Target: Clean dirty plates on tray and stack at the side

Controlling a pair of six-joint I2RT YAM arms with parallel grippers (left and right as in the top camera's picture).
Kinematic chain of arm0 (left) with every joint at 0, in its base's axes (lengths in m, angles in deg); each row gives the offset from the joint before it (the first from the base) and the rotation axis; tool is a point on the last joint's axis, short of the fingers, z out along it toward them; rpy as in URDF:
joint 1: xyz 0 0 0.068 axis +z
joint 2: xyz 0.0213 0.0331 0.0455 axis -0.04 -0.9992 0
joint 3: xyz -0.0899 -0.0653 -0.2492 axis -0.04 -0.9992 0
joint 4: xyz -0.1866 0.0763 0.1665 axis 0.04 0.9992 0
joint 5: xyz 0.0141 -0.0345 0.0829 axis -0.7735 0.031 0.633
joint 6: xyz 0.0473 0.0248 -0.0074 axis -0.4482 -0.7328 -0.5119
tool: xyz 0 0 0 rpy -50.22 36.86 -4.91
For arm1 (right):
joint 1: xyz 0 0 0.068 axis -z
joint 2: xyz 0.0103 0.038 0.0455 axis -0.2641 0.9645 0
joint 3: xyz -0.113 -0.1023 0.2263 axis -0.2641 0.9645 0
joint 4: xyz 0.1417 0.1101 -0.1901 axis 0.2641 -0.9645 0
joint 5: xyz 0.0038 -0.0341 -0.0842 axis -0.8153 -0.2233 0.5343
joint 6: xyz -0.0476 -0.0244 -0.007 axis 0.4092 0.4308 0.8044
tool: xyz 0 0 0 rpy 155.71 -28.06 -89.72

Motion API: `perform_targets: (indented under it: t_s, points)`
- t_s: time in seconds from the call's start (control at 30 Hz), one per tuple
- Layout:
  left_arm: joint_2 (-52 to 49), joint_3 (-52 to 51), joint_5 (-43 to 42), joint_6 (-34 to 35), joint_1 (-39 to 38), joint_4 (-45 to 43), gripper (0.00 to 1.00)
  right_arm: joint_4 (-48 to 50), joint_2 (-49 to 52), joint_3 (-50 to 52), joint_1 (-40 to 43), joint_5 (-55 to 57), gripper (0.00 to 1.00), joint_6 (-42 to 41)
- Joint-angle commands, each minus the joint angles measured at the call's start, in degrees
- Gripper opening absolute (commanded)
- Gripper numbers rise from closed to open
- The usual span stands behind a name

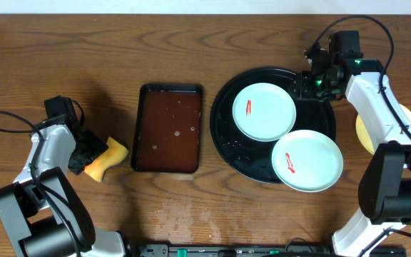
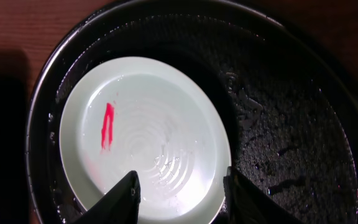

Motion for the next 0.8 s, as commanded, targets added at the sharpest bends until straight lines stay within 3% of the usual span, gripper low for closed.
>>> perform_targets:
  t_s: [0.0, 0.1, 0.23, 0.33, 0.37, 0.4, 0.67, 0.77]
  points:
    - [-0.6, -0.2, -4.3, -0.8, 0.2, 0.4, 0.60, 0.0, -1.2, -1.0, 0.2, -0.7, 0.45, -0.7]
    - [-0.5, 1.2, -8.9, -0.8, 1.5, 0.1, 0.68, 1.6, -1.2, -1.1, 0.6, -0.4, 0.56, -0.7]
    - [0.9, 2.1, -16.5, -0.8, 4.9, 0.8, 0.75, 2.3, -1.2, -1.1, 2.3, -0.4, 0.63, -0.7]
    - [3.0, 2.1, -19.4, -2.0, 7.4, 3.1, 0.76, 2.1, -1.2, -1.1, 3.9, -0.4, 0.79, -0.7]
    - [4.0, 2.1, -20.0, -2.8, 7.8, 4.0, 0.76, 2.0, -1.2, -1.1, 4.4, -0.4, 0.93, -0.7]
    - [4.8, 2.1, -20.2, -3.0, 8.0, 4.7, 0.79, 1.9, -1.2, -1.1, 4.7, -0.4, 0.99, -0.7]
    - [15.8, 2.2, -20.0, -4.5, 6.2, 8.2, 0.83, 1.7, -1.2, -1.0, 5.5, -0.2, 0.99, -0.7]
    - [18.9, 2.1, -15.6, -4.7, 3.7, 11.5, 0.83, 1.7, -1.2, -1.0, 5.5, -0.2, 0.99, -0.7]
